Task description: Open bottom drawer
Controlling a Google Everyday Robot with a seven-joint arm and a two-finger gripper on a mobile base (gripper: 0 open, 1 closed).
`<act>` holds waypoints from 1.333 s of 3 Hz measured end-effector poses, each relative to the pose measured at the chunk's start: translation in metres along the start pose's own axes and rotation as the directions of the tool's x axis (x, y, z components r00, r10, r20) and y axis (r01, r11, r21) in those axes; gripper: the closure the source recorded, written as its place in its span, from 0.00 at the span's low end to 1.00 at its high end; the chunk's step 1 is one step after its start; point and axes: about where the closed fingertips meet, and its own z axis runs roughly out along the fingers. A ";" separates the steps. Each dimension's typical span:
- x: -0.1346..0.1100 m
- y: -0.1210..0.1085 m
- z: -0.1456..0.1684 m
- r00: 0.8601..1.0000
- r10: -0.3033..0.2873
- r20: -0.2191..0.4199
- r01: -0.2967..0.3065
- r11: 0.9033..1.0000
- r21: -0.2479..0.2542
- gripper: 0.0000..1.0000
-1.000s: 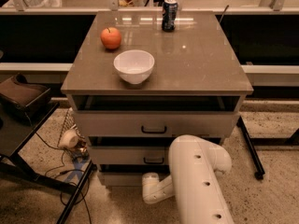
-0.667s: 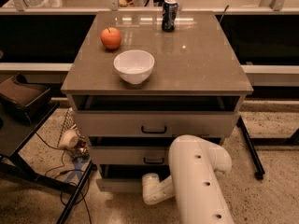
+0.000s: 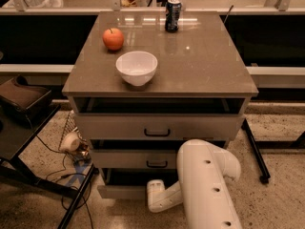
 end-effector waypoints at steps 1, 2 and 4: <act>0.011 0.025 -0.002 1.000 0.023 0.011 -0.023 1.000 -0.011 1.00; 0.010 0.025 -0.004 1.000 0.023 0.011 -0.023 1.000 -0.011 1.00; 0.019 0.037 -0.013 0.999 0.040 0.015 -0.040 0.999 -0.001 1.00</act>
Offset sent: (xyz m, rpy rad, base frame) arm -0.1978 -0.0991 0.0191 0.0988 0.0158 -0.2268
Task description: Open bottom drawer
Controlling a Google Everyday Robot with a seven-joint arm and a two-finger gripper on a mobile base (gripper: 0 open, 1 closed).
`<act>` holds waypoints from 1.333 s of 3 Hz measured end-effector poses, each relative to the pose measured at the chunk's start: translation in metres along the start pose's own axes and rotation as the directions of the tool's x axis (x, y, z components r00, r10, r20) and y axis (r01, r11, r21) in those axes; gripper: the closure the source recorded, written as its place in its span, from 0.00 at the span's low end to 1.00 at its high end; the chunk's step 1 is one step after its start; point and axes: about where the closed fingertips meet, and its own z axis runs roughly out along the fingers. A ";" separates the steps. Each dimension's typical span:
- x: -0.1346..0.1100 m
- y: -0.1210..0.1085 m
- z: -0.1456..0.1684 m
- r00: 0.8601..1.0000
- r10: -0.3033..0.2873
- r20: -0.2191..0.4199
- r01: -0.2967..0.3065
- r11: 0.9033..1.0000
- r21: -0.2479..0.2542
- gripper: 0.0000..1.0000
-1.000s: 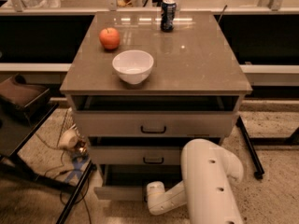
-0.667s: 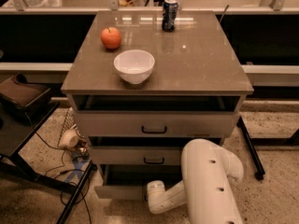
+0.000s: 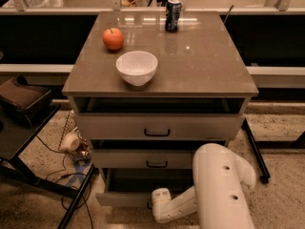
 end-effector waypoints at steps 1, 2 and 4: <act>0.007 0.004 -0.014 1.000 0.006 0.011 -0.006 1.000 0.028 1.00; 0.016 0.005 -0.032 1.000 0.010 0.029 -0.012 0.997 0.070 1.00; 0.016 0.005 -0.034 0.999 0.010 0.033 -0.013 0.997 0.081 1.00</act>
Offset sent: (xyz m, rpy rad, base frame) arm -0.0786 -0.1188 0.2584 0.1908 -0.5638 -0.0354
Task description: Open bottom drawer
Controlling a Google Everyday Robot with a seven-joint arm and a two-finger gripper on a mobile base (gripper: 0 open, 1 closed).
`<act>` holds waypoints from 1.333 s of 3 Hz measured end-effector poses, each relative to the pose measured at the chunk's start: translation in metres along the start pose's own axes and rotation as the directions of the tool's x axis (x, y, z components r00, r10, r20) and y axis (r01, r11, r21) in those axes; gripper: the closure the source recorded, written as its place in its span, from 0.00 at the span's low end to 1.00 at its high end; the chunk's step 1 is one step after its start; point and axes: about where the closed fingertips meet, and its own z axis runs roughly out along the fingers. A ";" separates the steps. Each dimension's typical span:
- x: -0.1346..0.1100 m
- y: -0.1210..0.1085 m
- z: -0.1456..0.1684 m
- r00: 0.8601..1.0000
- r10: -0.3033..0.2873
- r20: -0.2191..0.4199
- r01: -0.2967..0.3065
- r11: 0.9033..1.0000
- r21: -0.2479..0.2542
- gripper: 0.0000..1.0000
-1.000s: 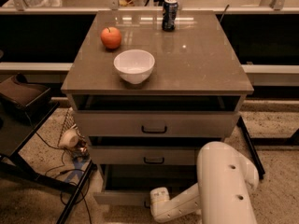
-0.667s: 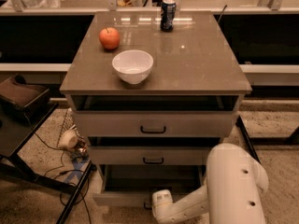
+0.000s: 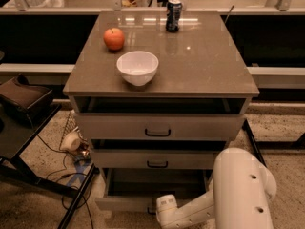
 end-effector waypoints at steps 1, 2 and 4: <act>0.000 0.000 0.002 1.000 0.000 0.000 0.000 1.000 0.000 1.00; 0.000 0.000 0.002 1.000 0.000 0.000 0.000 1.000 0.001 1.00; 0.000 0.000 0.002 1.000 0.000 0.000 0.000 1.000 0.001 1.00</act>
Offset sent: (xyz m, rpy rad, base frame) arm -0.0357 -0.1243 0.3424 0.1270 -0.6068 0.0002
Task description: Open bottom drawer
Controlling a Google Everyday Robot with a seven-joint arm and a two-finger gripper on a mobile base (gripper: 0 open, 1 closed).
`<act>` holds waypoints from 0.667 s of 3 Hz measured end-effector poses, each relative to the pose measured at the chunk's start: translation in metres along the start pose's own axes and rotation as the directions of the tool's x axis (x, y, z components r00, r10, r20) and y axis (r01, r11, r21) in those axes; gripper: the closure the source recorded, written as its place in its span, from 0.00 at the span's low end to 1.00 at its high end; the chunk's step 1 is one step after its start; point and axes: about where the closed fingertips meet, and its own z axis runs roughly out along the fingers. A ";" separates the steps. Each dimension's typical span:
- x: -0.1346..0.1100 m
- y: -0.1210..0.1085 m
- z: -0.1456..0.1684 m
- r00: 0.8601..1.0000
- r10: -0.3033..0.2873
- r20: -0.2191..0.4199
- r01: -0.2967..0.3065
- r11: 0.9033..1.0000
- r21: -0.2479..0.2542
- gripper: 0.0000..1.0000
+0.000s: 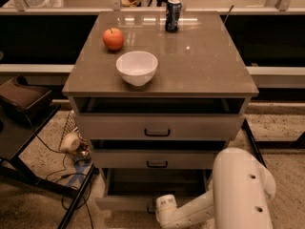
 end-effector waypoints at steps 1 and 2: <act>0.000 0.000 0.000 1.000 0.000 0.000 0.000 1.000 0.000 0.87; 0.000 0.000 0.000 1.000 0.000 0.000 0.000 1.000 0.000 0.88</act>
Offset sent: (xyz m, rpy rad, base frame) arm 0.0000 0.0001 0.0000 0.0000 0.0000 0.0000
